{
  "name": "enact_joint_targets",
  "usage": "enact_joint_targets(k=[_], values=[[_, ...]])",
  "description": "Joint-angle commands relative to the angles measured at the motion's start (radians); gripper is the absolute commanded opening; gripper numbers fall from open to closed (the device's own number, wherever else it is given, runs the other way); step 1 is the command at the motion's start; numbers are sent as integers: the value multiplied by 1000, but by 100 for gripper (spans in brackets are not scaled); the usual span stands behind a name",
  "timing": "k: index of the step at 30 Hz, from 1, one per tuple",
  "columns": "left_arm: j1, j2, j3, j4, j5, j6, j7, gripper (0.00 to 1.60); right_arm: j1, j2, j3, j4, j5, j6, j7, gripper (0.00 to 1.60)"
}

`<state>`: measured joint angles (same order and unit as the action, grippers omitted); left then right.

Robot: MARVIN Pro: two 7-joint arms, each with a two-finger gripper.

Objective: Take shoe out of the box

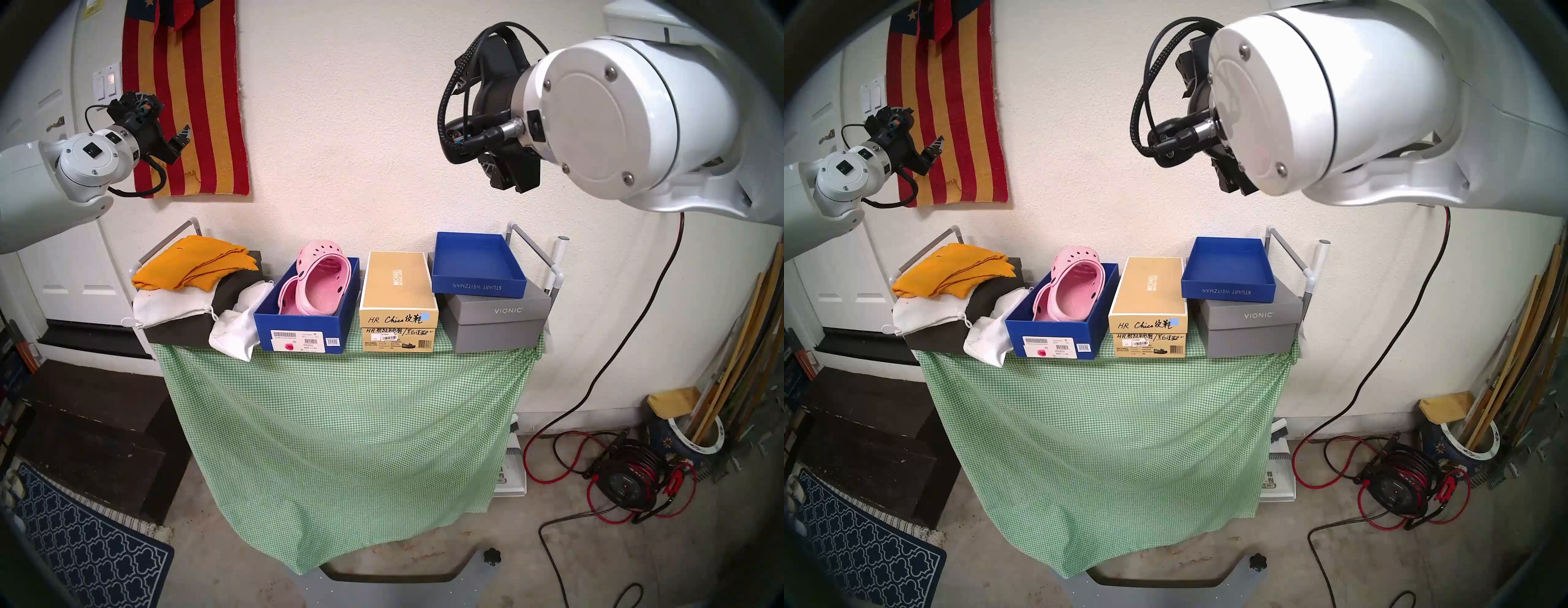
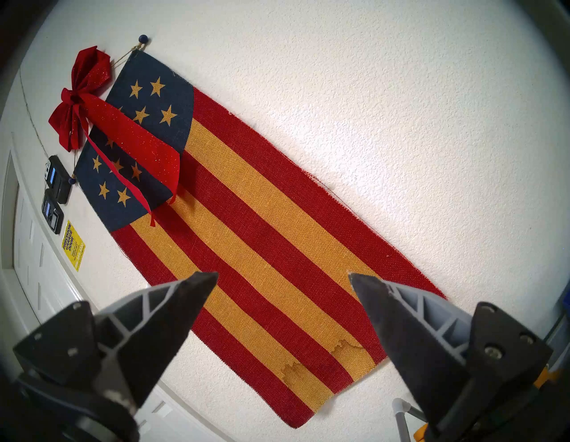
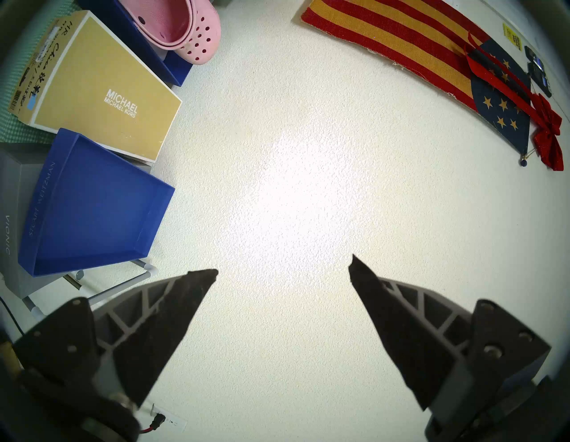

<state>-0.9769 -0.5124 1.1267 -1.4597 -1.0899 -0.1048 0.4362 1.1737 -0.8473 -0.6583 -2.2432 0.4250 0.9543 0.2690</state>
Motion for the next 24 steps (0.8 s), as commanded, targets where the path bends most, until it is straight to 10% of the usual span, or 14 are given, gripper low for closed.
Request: enact_joint_targets(k=[1,24], values=[[0,0,0,0,0,0,0,160,-41,-50,-3,44,-28,-106,-11,160],[0,0,0,0,0,0,0,160,-281,-325,73,301,-64,-374,-160,160]])
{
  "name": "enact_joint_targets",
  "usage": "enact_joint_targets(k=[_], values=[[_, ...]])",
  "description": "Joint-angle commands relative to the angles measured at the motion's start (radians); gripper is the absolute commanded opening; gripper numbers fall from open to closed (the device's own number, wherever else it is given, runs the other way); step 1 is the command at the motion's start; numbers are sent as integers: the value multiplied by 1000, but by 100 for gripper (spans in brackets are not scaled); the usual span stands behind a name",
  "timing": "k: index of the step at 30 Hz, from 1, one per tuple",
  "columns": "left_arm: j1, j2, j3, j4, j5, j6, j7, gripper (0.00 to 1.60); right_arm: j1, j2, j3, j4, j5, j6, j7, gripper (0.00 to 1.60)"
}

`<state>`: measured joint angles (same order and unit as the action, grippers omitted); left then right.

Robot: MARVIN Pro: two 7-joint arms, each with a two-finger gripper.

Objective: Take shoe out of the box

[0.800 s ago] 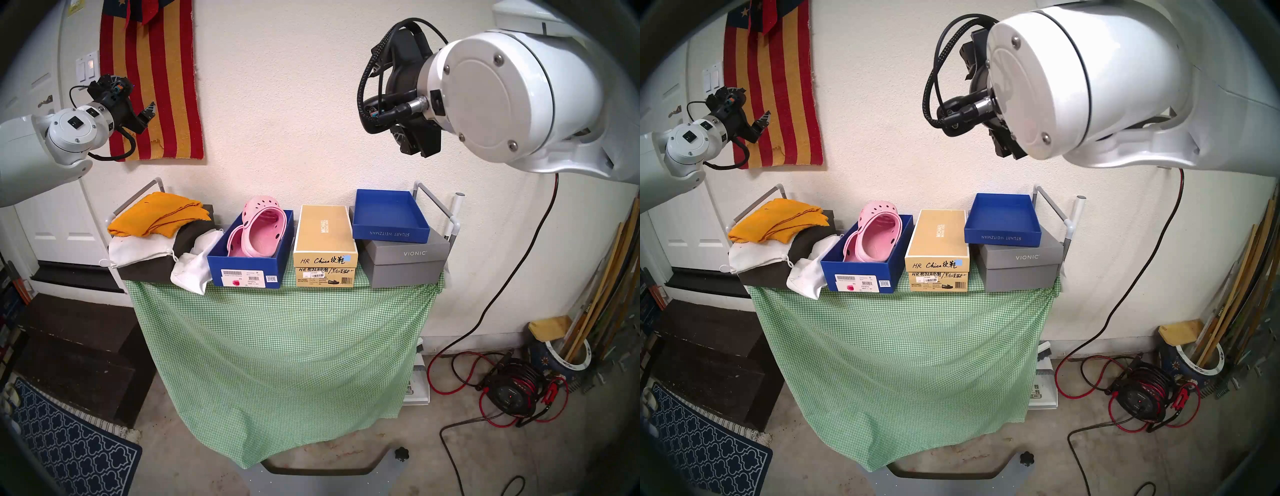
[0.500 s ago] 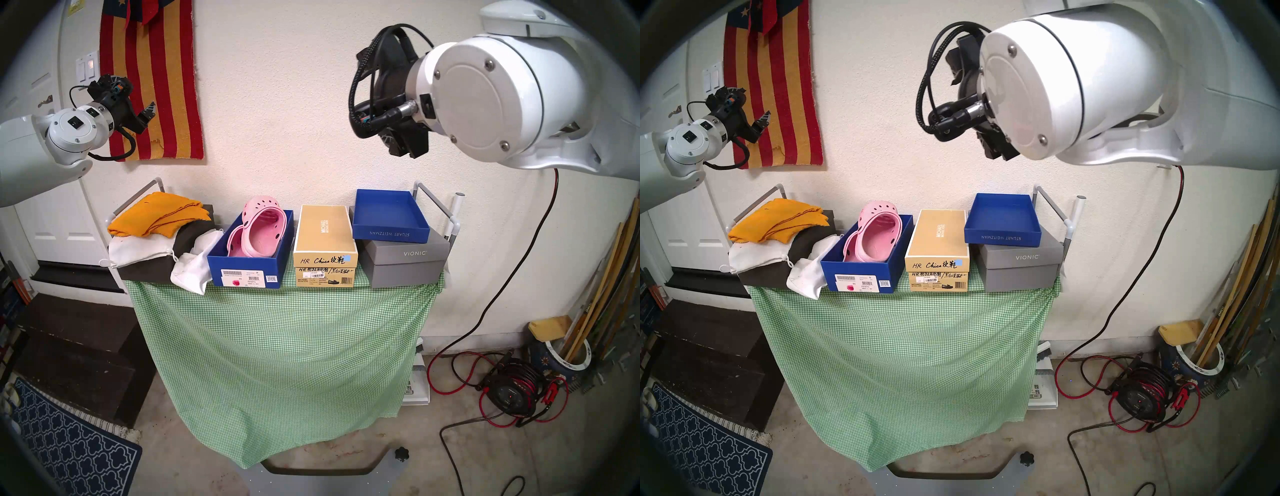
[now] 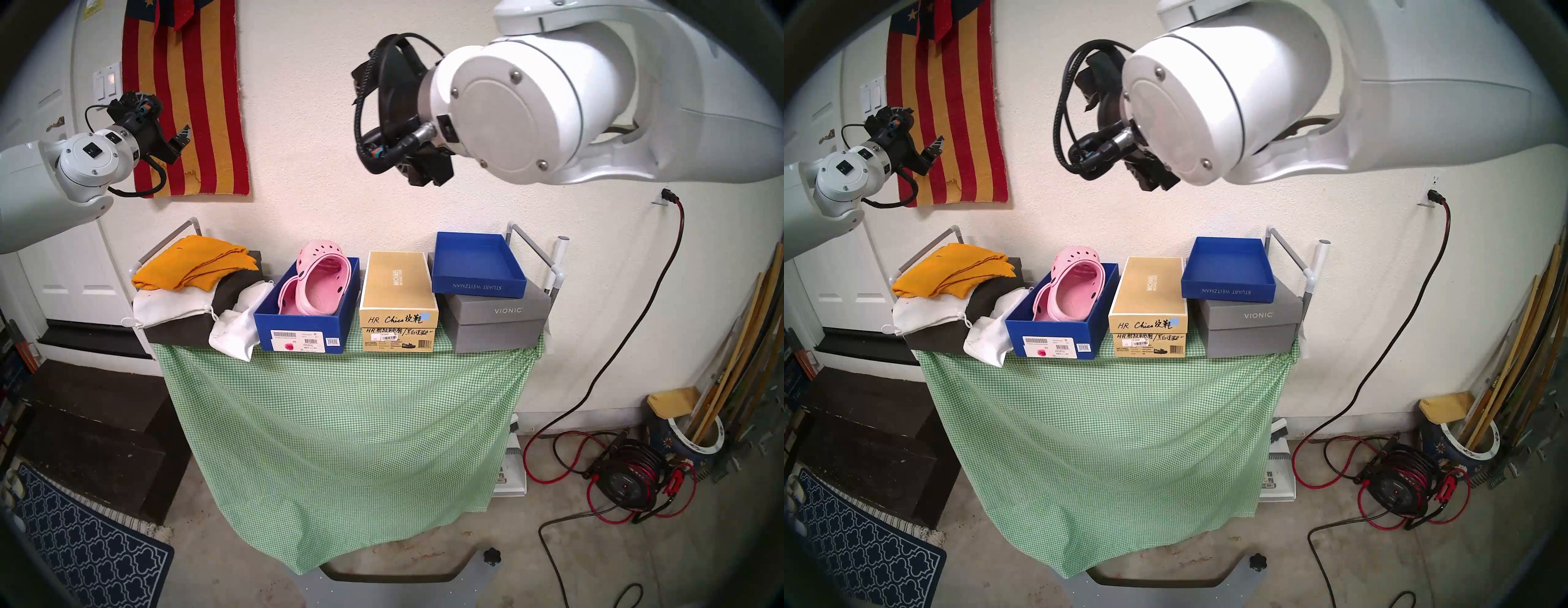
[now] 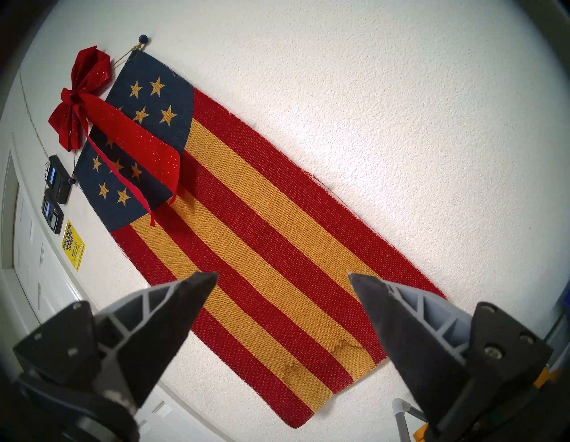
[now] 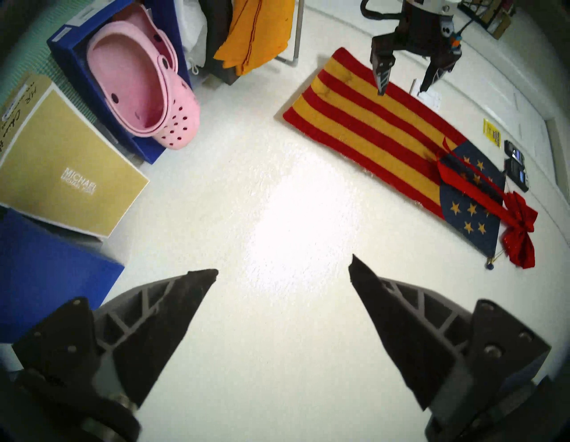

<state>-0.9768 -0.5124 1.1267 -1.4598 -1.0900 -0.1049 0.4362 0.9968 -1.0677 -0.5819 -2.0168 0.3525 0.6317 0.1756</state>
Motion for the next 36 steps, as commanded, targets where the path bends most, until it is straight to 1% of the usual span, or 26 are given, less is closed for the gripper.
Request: enact_joint_targets(k=[1,12,13,14,16,17,18,19,22,25,26,27,28,32,33,36], values=[[0,0,0,0,0,0,0,160,-115,-115,-11,83,9,-62,-76,160],[0,0,0,0,0,0,0,160,-253,-254,-17,248,28,-140,-163,160],[0,0,0,0,0,0,0,160,-253,-254,-17,248,28,-140,-163,160],[0,0,0,0,0,0,0,160,-278,-279,-20,283,31,-155,-178,160],[0,0,0,0,0,0,0,160,-296,-297,-17,307,29,-184,-176,160],[0,0,0,0,0,0,0,160,-314,-315,-10,326,27,-188,-168,160],[0,0,0,0,0,0,0,160,-314,-315,-10,326,27,-188,-168,160],[0,0,0,0,0,0,0,160,-346,-347,-5,356,43,-196,-176,160],[0,0,0,0,0,0,0,160,-358,-358,-8,363,65,-203,-188,160],[0,0,0,0,0,0,0,160,-409,-408,-26,402,87,-219,-194,160],[0,0,0,0,0,0,0,160,-434,-408,-20,416,85,-225,-197,160],[0,0,0,0,0,0,0,160,-429,-416,-32,421,100,-232,-196,160],[0,0,0,0,0,0,0,160,-451,-409,-21,430,89,-234,-195,160],[0,0,0,0,0,0,0,160,-450,-405,-30,436,93,-256,-186,160],[0,0,0,0,0,0,0,160,-443,-401,-39,431,94,-262,-174,160],[0,0,0,0,0,0,0,160,-433,-393,-48,419,91,-267,-174,160]])
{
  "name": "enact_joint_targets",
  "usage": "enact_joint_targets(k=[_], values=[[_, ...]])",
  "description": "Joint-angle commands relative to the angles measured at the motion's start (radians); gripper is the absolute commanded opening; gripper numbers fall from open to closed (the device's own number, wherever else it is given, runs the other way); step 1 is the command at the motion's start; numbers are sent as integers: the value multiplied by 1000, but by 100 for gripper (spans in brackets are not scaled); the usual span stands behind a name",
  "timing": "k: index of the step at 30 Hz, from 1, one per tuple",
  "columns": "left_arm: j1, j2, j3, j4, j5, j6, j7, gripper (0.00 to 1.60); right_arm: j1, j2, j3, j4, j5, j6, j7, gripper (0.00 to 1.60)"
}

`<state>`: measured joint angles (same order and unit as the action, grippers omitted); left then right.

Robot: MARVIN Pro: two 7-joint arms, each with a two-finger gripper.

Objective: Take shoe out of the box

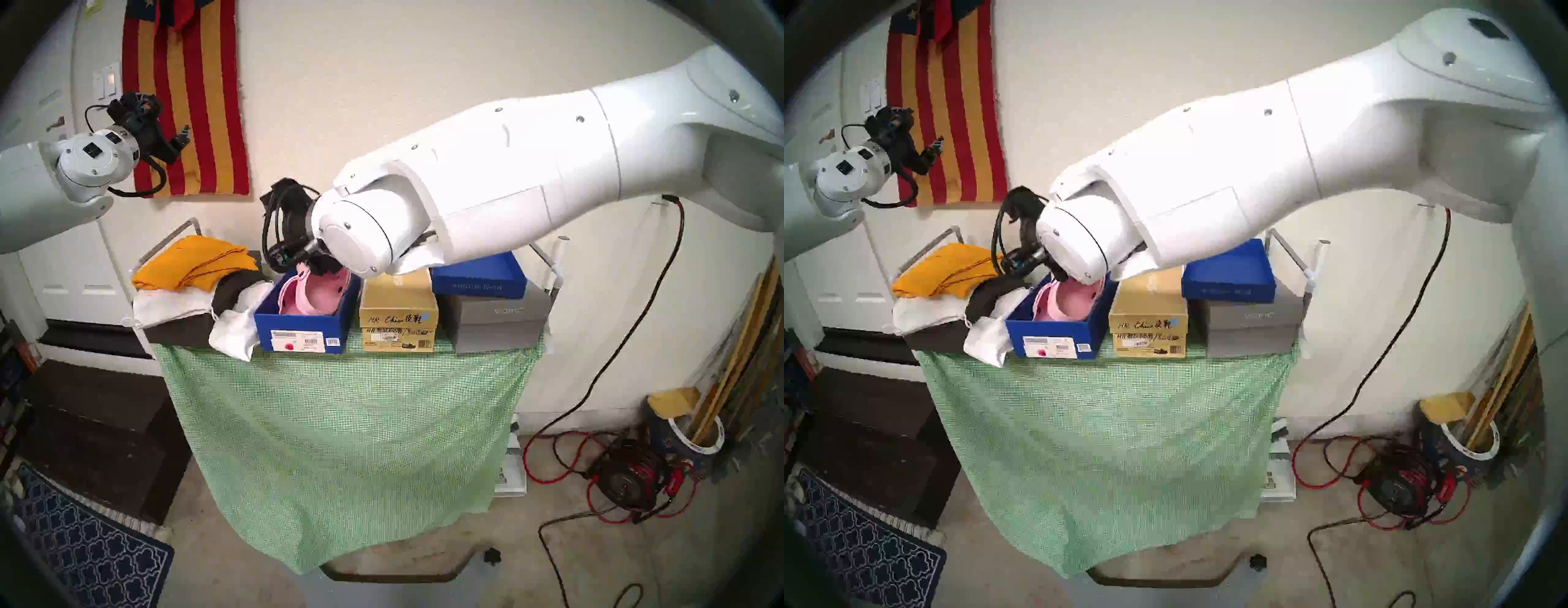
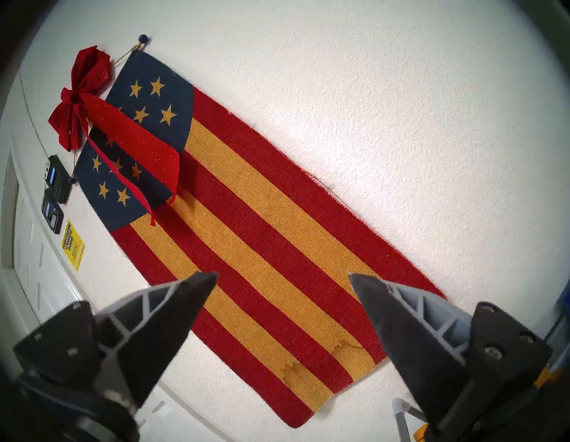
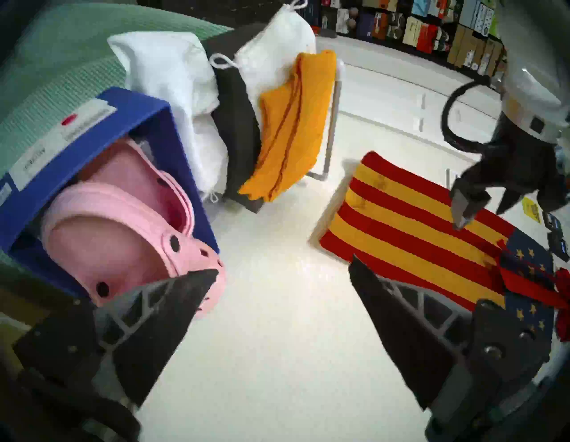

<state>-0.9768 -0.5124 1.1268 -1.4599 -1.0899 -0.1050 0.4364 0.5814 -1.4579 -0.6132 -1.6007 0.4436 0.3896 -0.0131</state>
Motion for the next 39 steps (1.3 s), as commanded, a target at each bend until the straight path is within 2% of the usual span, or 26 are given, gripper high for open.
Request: enact_joint_targets(k=[1,5,9,14,16,20,25,29,35,39], values=[[0,0,0,0,0,0,0,160,-10,1,-19,-5,0,-26,18,160],[0,0,0,0,0,0,0,160,16,33,-40,-31,-16,-39,15,160],[0,0,0,0,0,0,0,160,13,40,-53,-9,-28,-63,12,160],[0,0,0,0,0,0,0,160,-13,3,-73,61,-73,-104,-8,160],[0,0,0,0,0,0,0,160,-18,-35,-87,106,-88,-129,20,160],[0,0,0,0,0,0,0,160,-65,-84,-92,184,-95,-168,24,160],[0,0,0,0,0,0,0,160,-115,-110,-103,239,-93,-202,30,160],[0,0,0,0,0,0,0,160,-126,-110,-116,248,-100,-224,41,160],[0,0,0,0,0,0,0,160,-108,-72,-130,213,-109,-225,42,160],[0,0,0,0,0,0,0,160,-98,-71,-131,216,-125,-227,36,160]])
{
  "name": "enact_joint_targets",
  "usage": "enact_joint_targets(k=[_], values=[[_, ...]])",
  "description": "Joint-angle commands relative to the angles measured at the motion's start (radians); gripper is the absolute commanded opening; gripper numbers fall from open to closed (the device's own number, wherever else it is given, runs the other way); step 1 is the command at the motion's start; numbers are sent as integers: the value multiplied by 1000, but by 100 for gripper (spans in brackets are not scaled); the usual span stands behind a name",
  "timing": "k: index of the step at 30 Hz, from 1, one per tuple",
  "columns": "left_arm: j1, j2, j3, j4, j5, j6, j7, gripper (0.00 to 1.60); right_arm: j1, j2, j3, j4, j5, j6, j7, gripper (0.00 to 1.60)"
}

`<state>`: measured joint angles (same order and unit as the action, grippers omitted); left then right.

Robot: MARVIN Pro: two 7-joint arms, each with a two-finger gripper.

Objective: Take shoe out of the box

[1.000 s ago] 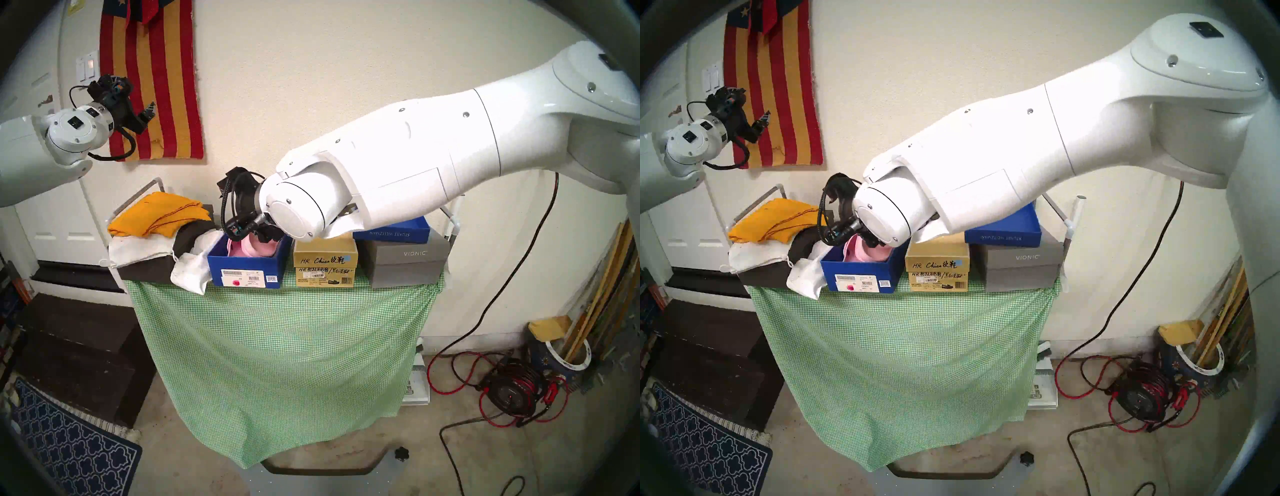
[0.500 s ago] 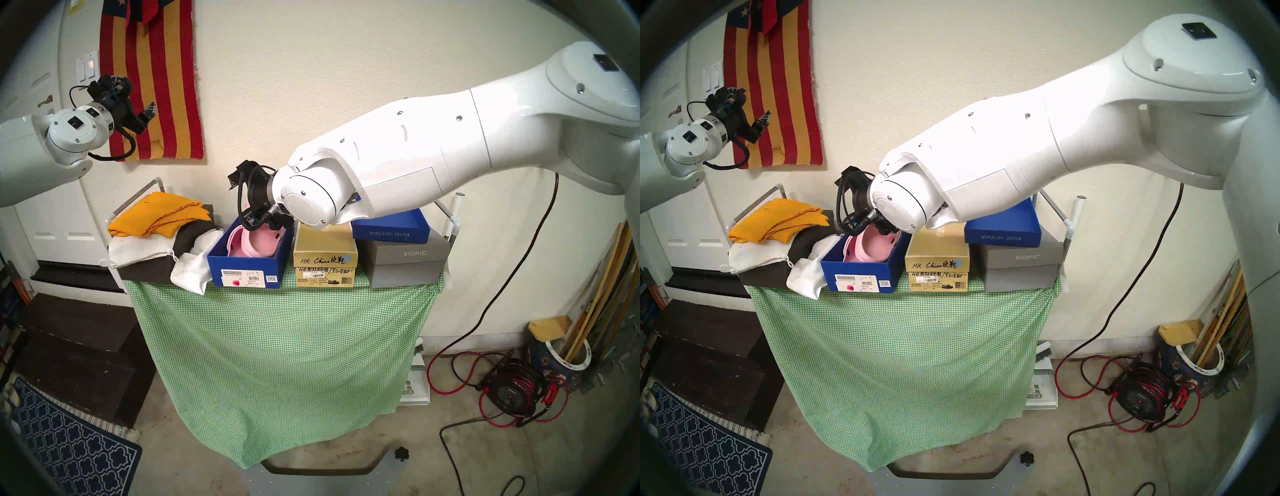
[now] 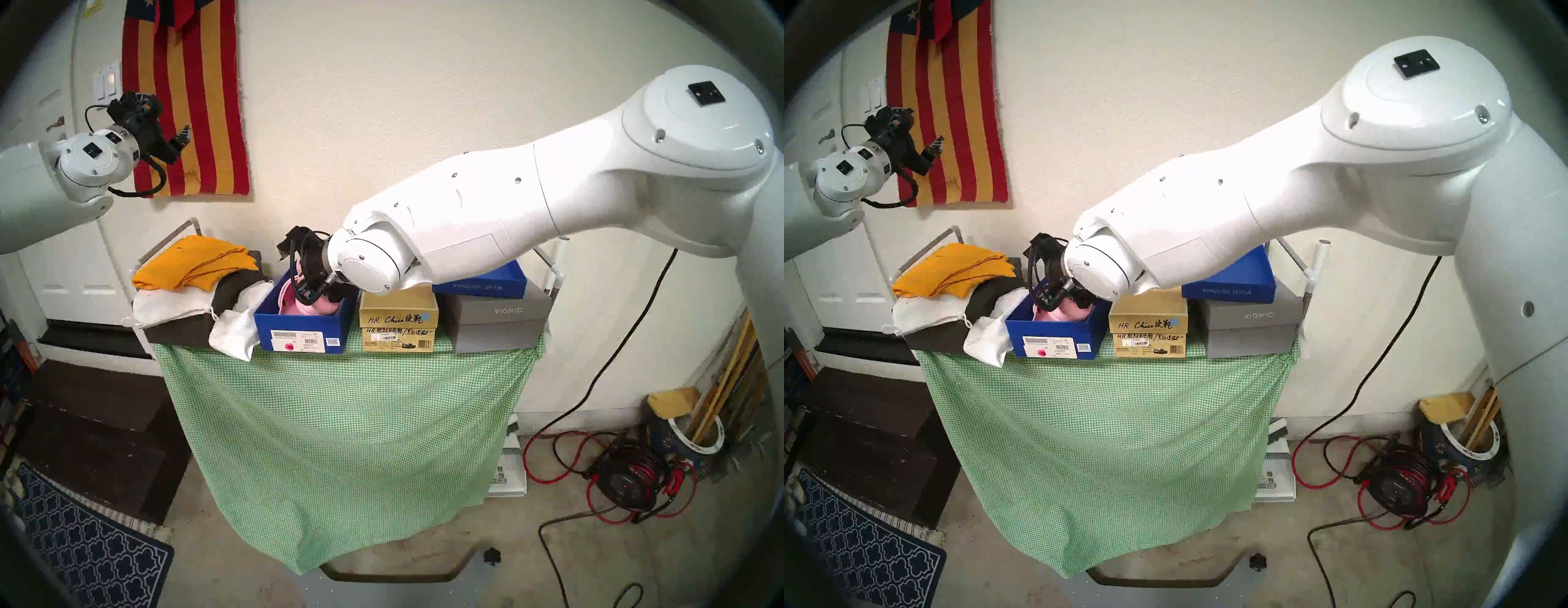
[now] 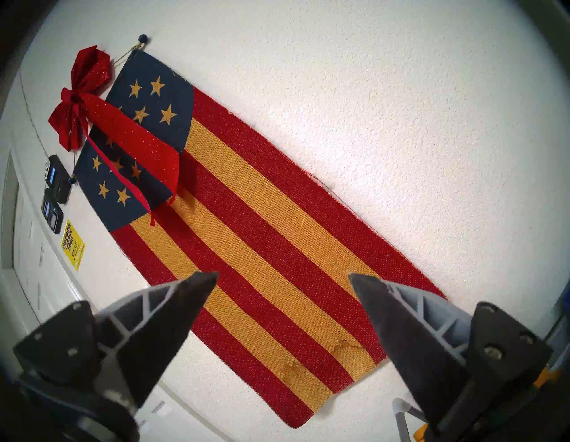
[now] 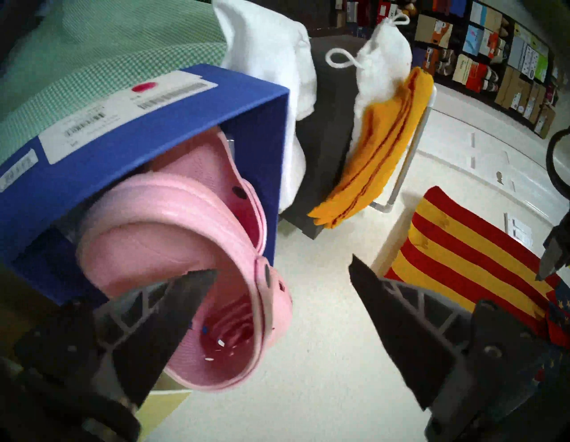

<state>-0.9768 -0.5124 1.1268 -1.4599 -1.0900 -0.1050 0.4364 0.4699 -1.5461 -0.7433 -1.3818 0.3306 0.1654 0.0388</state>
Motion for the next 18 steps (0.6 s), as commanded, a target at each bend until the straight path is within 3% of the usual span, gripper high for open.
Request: enact_joint_targets(k=[1,9,18], values=[[0,0,0,0,0,0,0,160,14,13,0,2,-14,-6,-14,160],[0,0,0,0,0,0,0,160,2,19,2,12,-52,-22,-72,160],[0,0,0,0,0,0,0,160,-3,37,-18,38,-78,-74,-77,160]])
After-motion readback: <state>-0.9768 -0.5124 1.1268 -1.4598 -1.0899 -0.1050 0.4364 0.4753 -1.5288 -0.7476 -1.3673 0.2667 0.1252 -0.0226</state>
